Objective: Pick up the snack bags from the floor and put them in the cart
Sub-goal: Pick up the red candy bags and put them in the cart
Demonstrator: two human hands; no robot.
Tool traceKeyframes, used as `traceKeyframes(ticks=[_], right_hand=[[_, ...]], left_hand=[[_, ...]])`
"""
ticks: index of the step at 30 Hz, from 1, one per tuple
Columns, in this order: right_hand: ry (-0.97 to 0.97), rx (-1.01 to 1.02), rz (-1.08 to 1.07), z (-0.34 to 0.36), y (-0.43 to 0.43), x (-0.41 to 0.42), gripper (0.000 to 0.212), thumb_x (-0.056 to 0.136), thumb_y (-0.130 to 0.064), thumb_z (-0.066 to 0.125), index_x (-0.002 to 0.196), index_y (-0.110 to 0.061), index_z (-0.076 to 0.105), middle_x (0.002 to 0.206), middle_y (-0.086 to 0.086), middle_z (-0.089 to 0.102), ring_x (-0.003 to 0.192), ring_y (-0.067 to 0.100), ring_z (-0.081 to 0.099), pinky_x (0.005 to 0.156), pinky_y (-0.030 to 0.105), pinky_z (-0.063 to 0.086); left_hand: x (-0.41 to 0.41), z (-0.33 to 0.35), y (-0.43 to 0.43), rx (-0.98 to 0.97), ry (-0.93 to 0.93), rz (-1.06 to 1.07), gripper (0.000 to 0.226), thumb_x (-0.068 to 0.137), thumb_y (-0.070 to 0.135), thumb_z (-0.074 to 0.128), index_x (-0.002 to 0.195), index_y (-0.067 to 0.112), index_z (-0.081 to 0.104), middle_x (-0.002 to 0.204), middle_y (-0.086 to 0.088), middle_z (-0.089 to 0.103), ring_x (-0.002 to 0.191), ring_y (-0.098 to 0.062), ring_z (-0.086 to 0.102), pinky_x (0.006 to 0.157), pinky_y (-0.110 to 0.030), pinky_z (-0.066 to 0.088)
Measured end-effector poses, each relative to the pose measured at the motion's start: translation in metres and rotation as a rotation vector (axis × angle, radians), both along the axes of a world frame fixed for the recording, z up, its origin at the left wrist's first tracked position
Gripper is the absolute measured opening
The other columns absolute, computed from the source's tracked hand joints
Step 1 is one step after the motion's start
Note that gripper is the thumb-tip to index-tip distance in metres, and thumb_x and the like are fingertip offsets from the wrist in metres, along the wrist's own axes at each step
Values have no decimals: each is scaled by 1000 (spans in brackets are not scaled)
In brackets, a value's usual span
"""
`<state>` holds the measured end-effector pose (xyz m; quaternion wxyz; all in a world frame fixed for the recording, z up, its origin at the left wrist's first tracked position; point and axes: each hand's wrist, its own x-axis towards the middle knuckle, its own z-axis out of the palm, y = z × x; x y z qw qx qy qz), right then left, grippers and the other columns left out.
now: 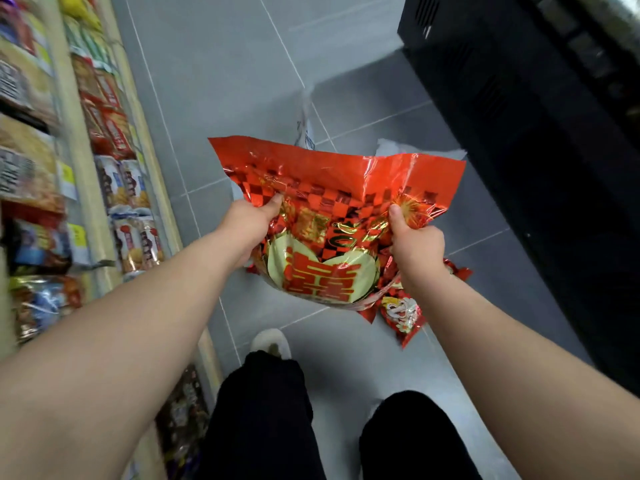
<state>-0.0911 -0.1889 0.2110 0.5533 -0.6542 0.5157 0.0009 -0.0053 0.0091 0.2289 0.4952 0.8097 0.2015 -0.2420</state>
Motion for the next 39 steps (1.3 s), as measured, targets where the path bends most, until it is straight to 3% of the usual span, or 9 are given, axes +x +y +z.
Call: traceKeyframes(ticks=[8,12,14,18,21,29,33,36,39], right_hand=[[-135,-37,-12,189,-44,-43,39,79,-53,67,77,-15,65,76,2,68,75,25,67,77,41,56],[-260,-55,-45,254,-75,-68,34,77,-50,70,69,-18,62,65,-2,62,59,17,58,65,35,51],[-305,-63,-79,274,-86,-80,31,79,-47,70,74,-17,65,66,-2,63,59,16,59,66,34,52],[-341,-96,-177,300,-106,-112,29,82,-44,69,68,-20,61,62,-4,58,54,11,53,60,29,47],[-344,-124,-301,311,-117,-138,30,81,-45,69,67,-20,60,65,-4,60,58,12,55,62,29,46],[-300,-221,-720,336,-137,-234,38,83,-49,66,65,-17,55,64,1,56,61,19,54,64,32,46],[-315,-262,-960,344,-140,-312,40,82,-49,67,63,-16,53,61,2,54,59,20,52,61,33,43],[-329,-310,-1115,353,-140,-381,40,82,-47,68,61,-16,53,57,0,54,53,17,50,59,31,43],[-333,-369,-1252,361,-139,-457,41,82,-45,68,61,-16,51,57,1,52,49,16,47,53,28,39]], left_hand=[[-46,197,-28,-49,-179,-16,28,89,41,60,106,20,64,96,2,61,87,-16,54,77,-24,37],[-65,254,-50,-112,-281,-64,23,86,42,64,99,23,65,101,-2,67,99,-22,62,90,-33,47],[-71,266,-62,-147,-299,-91,15,87,40,63,89,24,62,92,3,65,92,-20,60,86,-30,45],[-83,279,-92,-170,-315,-189,26,88,43,61,68,27,53,76,6,59,72,-14,54,72,-27,42],[-84,283,-120,-222,-289,-306,23,87,42,61,69,28,57,72,11,58,69,-10,54,75,-26,40],[-98,303,-223,-261,-291,-759,24,81,51,65,75,27,62,85,4,67,86,-21,64,84,-36,52],[-158,320,-279,-356,-254,-991,29,84,47,64,92,19,65,82,7,66,78,-13,62,66,-27,49],[-224,333,-313,-440,-228,-1126,23,87,41,63,92,18,63,77,10,63,70,-6,59,55,-17,44],[-301,344,-342,-505,-201,-1260,25,86,40,64,99,18,65,82,10,67,75,-6,63,58,-16,47]])
